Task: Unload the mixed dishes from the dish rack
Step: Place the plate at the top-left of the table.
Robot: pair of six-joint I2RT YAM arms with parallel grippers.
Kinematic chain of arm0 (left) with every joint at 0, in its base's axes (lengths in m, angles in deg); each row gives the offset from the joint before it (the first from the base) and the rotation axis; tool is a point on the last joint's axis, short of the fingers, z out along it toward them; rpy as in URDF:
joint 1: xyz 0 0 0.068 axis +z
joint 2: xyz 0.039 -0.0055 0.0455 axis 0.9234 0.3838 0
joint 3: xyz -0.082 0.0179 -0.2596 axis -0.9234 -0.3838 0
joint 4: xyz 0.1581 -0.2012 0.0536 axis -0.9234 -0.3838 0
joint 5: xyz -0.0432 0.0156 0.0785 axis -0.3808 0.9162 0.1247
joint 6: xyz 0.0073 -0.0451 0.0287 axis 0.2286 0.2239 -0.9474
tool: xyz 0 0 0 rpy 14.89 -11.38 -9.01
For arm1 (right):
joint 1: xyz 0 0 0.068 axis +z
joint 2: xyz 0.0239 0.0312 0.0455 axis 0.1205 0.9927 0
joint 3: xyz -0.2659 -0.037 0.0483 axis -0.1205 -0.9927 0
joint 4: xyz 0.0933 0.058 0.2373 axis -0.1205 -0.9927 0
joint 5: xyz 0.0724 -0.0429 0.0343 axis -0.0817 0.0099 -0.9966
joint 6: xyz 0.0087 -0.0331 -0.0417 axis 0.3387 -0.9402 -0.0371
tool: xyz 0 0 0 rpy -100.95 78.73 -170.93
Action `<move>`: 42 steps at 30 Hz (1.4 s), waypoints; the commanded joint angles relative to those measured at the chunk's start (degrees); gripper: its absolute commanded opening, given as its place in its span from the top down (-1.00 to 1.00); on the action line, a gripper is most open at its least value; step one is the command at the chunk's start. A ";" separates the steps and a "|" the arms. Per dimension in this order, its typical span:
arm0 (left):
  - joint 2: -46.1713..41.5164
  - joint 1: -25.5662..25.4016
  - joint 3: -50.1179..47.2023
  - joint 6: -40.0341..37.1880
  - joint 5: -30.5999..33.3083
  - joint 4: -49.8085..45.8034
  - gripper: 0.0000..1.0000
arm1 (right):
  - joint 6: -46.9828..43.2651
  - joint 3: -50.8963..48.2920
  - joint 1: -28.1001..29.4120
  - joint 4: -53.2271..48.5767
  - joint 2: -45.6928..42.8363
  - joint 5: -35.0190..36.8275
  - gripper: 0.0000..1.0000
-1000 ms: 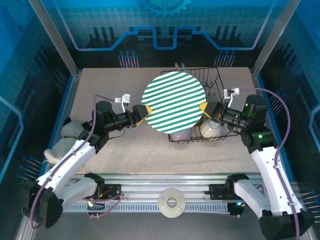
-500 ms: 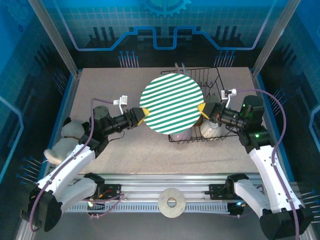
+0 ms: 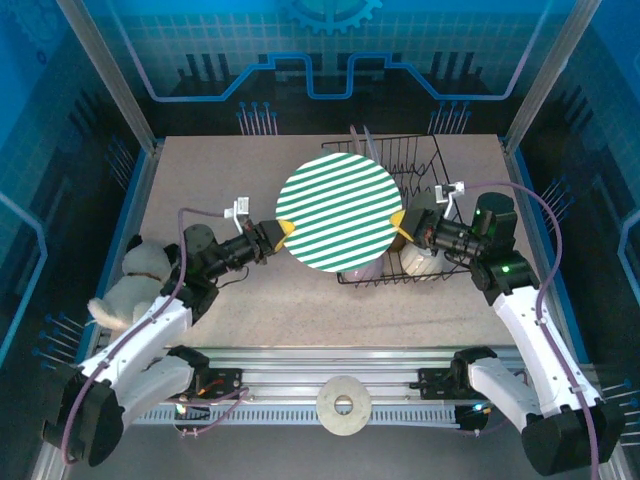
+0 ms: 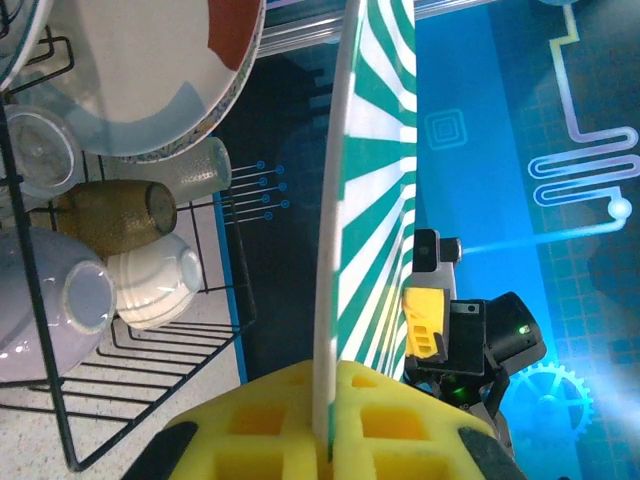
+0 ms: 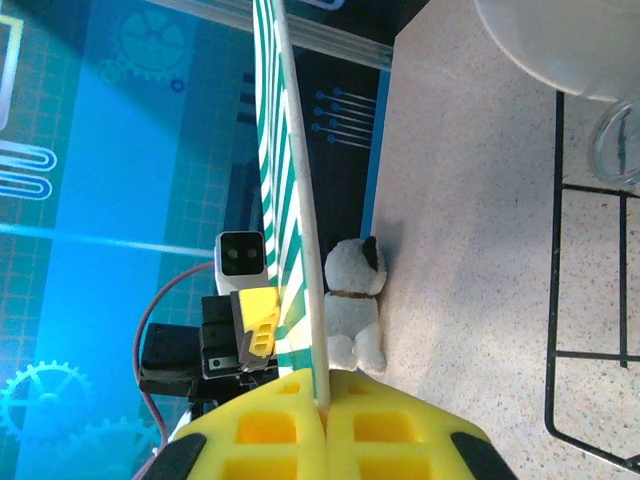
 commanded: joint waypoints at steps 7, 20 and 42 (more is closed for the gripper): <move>-9.39 -0.14 -3.76 0.05 8.39 -4.64 1.00 | -9.46 1.02 1.09 -3.81 -3.39 1.88 -1.00; -11.19 2.94 5.97 -4.61 21.69 -9.09 1.00 | -23.05 1.43 1.54 -19.07 -12.35 8.99 -1.00; 30.56 26.33 13.39 -5.55 10.67 15.25 1.00 | -28.13 0.99 1.55 -26.32 -16.15 12.07 -1.00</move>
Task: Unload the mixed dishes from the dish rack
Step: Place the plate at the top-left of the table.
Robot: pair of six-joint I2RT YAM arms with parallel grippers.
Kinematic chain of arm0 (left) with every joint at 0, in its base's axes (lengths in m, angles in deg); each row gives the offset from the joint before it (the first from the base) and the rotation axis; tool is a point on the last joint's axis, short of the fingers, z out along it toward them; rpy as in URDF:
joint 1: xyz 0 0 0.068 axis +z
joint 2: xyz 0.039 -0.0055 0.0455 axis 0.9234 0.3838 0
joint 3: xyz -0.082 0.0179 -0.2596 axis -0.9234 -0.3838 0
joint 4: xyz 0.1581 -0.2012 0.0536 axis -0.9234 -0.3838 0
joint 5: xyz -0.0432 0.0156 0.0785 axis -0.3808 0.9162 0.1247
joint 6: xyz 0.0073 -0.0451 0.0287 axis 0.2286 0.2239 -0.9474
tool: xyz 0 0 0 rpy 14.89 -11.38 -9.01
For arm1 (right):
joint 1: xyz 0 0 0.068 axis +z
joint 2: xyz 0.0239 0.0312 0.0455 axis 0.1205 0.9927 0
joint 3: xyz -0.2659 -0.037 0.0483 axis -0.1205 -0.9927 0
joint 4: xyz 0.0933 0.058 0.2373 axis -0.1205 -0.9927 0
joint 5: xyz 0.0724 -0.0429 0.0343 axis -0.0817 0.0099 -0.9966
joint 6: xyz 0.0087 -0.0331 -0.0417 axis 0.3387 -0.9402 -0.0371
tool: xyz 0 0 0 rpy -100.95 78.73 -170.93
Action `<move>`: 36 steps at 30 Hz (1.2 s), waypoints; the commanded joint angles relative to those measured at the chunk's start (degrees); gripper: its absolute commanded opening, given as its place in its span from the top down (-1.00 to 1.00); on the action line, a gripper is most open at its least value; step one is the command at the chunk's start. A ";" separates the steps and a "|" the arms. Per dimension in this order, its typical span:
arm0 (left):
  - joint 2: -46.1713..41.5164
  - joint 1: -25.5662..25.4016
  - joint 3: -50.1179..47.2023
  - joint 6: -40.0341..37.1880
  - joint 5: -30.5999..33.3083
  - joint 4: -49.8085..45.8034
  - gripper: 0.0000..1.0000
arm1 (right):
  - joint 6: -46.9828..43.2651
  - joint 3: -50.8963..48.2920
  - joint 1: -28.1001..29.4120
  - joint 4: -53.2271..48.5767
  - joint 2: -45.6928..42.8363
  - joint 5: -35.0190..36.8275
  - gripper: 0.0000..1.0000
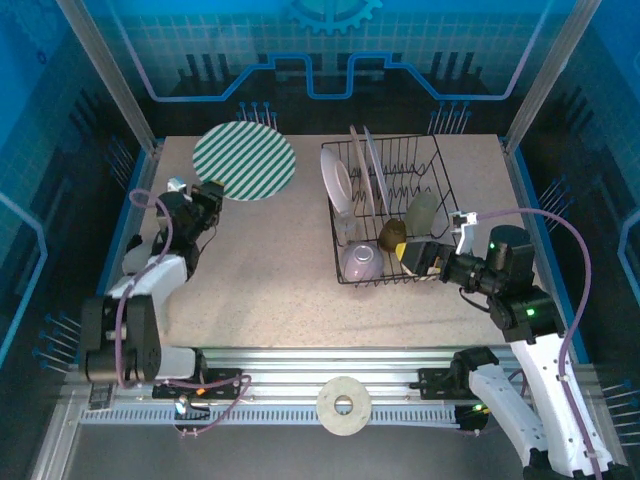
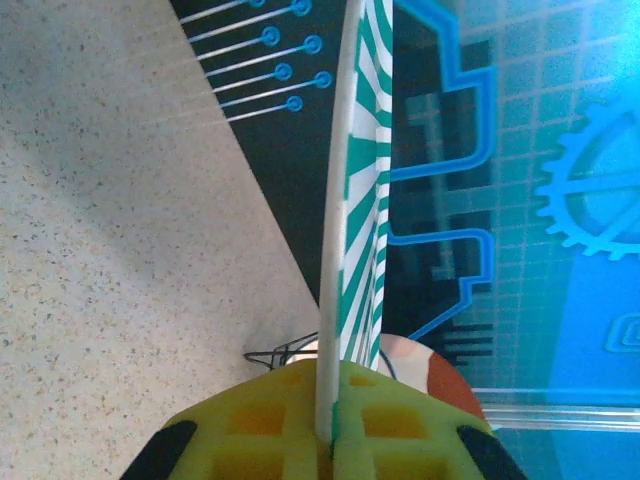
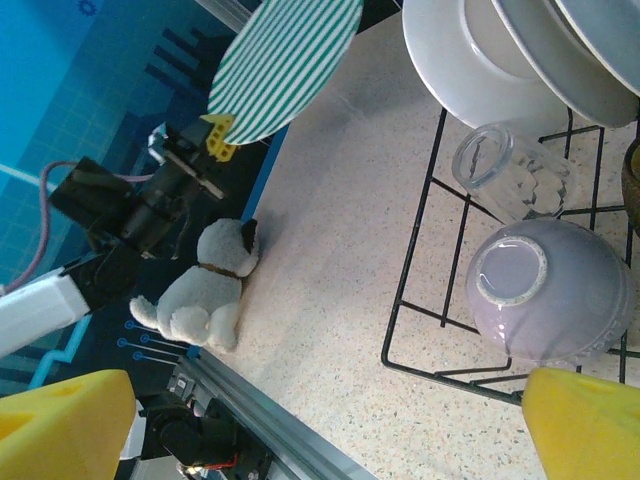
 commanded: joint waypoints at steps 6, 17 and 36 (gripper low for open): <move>20.66 2.79 9.84 2.74 -14.66 17.89 1.00 | -2.56 0.50 0.69 -4.68 -2.38 1.35 -1.00; 31.02 3.92 13.33 -3.61 -16.39 13.21 1.00 | -3.35 0.35 0.72 -6.24 -2.98 1.72 -1.00; 39.38 4.19 22.03 -6.46 -16.98 3.34 0.85 | -4.19 -0.84 0.73 -6.64 -2.16 3.88 -1.00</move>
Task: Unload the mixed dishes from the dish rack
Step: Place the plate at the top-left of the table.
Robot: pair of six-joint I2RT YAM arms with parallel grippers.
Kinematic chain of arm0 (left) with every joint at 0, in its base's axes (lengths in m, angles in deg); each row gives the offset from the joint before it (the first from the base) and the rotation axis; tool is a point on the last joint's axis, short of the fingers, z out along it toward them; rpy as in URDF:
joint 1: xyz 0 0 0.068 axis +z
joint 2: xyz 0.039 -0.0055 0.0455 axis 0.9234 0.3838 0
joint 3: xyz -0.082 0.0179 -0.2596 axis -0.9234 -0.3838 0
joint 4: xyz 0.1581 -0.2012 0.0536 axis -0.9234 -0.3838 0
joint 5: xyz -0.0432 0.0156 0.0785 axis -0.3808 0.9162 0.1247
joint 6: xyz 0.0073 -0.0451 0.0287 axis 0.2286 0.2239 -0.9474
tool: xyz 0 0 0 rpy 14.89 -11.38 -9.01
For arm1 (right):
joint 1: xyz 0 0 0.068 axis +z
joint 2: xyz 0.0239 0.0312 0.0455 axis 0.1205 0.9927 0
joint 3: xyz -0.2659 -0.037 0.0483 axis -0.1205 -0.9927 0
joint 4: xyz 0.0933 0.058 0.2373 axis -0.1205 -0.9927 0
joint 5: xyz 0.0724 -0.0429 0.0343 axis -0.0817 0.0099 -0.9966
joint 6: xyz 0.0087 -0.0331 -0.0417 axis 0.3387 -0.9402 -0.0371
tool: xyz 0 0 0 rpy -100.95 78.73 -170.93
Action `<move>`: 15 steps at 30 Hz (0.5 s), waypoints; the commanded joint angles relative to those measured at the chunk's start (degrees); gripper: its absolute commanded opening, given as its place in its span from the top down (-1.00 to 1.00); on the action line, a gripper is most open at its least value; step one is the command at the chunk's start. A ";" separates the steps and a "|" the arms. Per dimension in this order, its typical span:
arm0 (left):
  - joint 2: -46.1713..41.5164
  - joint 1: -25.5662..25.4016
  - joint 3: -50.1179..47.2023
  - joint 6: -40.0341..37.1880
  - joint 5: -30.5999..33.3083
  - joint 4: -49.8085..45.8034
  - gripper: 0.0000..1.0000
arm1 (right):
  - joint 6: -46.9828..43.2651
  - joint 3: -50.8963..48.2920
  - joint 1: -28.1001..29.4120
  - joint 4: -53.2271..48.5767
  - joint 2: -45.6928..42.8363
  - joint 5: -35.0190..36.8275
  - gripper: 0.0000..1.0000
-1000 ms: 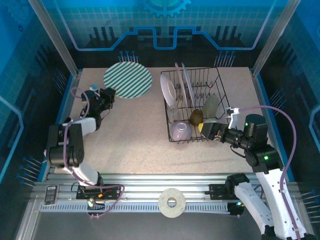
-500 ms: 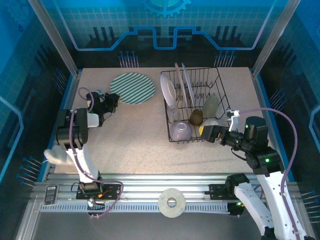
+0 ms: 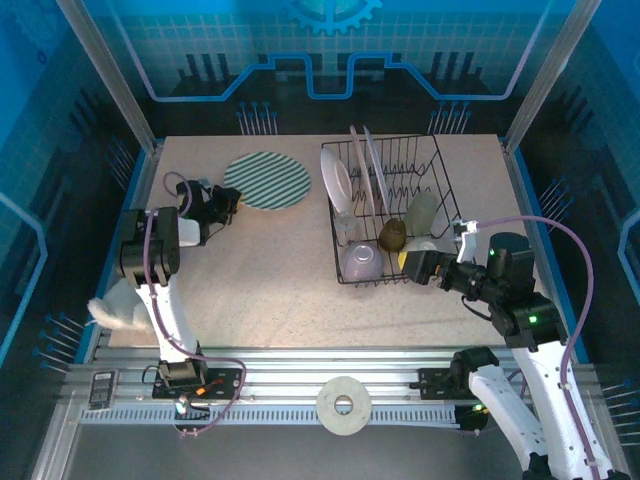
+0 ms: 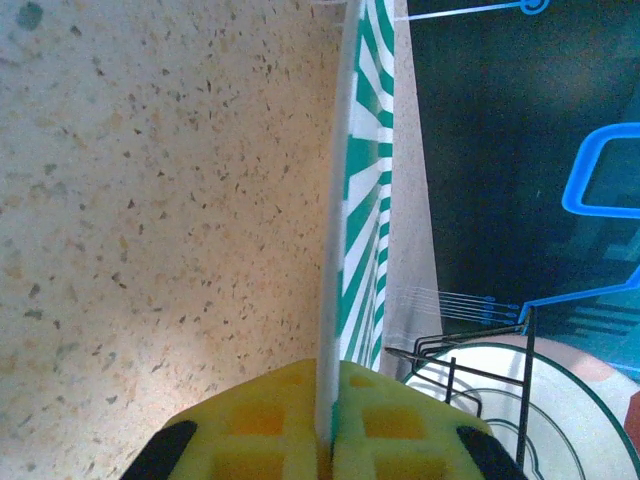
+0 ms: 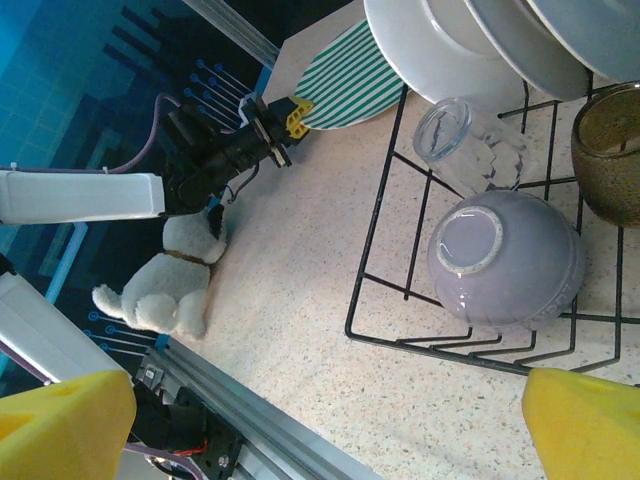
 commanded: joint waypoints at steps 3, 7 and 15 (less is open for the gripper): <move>1.59 0.63 4.13 -2.09 -1.24 -1.96 0.64 | -1.37 -0.17 0.68 -1.71 -0.09 1.76 -1.00; 1.62 0.98 5.75 -3.33 -0.96 -5.39 0.23 | -1.45 -0.76 0.68 -1.73 0.01 2.85 -1.00; -2.36 3.21 6.04 -6.43 -0.45 -11.48 -0.98 | -1.44 -1.12 0.68 -2.28 0.25 5.13 -1.00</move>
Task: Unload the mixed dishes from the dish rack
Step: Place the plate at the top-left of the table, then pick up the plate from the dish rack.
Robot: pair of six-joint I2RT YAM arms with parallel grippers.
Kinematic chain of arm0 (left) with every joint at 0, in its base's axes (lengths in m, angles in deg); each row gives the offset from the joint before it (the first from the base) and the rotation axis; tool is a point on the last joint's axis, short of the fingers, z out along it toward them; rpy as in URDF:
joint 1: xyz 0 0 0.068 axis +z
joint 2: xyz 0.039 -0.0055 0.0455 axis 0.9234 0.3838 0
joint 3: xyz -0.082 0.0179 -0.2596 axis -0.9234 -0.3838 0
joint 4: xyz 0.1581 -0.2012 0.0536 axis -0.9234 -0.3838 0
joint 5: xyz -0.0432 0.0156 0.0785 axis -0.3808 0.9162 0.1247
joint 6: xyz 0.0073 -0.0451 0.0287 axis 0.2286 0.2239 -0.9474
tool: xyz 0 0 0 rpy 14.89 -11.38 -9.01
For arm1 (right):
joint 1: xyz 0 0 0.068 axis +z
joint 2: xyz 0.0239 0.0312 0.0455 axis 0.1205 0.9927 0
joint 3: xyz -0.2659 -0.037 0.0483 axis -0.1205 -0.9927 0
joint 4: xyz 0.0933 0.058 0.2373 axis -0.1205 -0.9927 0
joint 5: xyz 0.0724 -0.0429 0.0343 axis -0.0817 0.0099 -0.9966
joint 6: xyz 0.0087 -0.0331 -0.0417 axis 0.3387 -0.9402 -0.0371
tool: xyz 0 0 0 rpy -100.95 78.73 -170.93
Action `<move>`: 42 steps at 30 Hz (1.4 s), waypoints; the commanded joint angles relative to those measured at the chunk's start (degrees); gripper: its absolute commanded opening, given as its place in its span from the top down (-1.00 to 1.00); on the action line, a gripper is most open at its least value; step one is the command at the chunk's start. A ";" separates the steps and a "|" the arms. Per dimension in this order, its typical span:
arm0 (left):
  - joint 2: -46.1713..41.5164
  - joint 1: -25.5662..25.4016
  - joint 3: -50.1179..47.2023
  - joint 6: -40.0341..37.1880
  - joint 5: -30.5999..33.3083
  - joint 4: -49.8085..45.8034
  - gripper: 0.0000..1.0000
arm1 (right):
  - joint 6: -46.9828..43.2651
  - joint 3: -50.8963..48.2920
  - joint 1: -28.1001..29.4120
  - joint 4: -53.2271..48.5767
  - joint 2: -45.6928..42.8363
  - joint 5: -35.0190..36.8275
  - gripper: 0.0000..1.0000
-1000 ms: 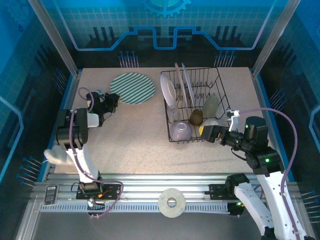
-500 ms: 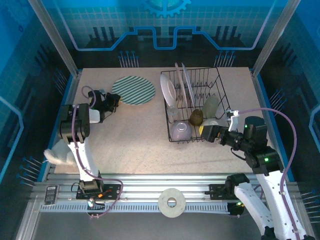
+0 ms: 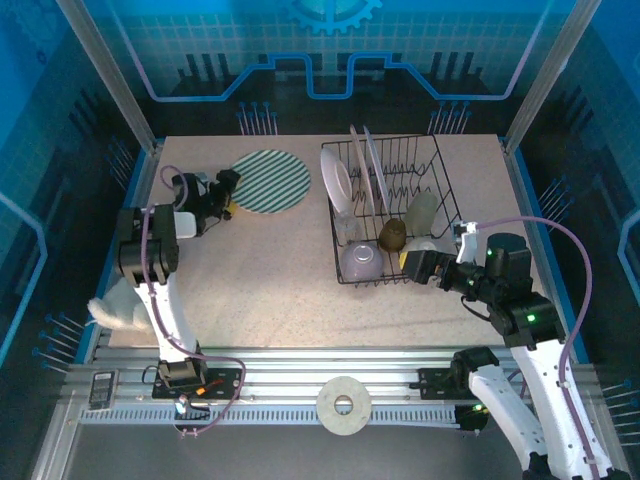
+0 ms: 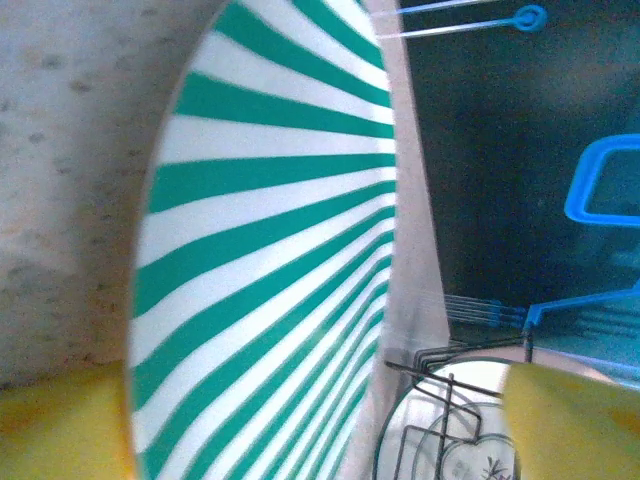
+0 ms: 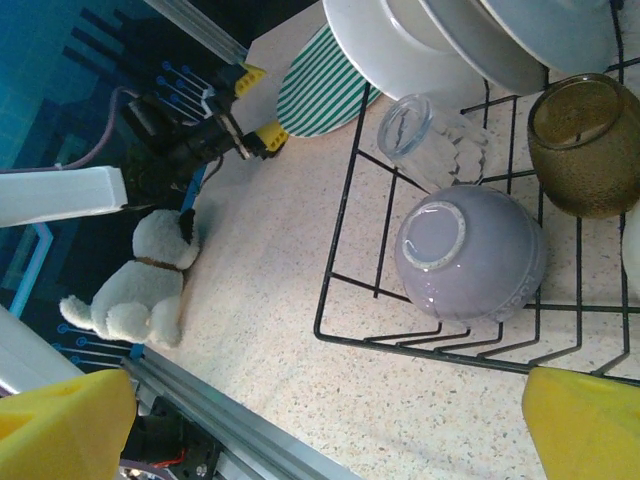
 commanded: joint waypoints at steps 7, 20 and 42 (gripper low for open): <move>-11.74 4.69 1.12 -5.14 4.90 -18.72 -0.99 | -3.51 -0.89 0.68 -1.12 2.47 6.74 -1.00; -37.34 4.35 -5.07 -3.03 8.10 -32.94 -0.99 | -6.87 7.76 1.57 0.72 11.62 13.20 -1.00; -84.99 -7.77 -19.40 -22.76 -11.48 -45.04 -0.99 | -12.69 28.77 10.89 5.74 40.93 33.14 -0.90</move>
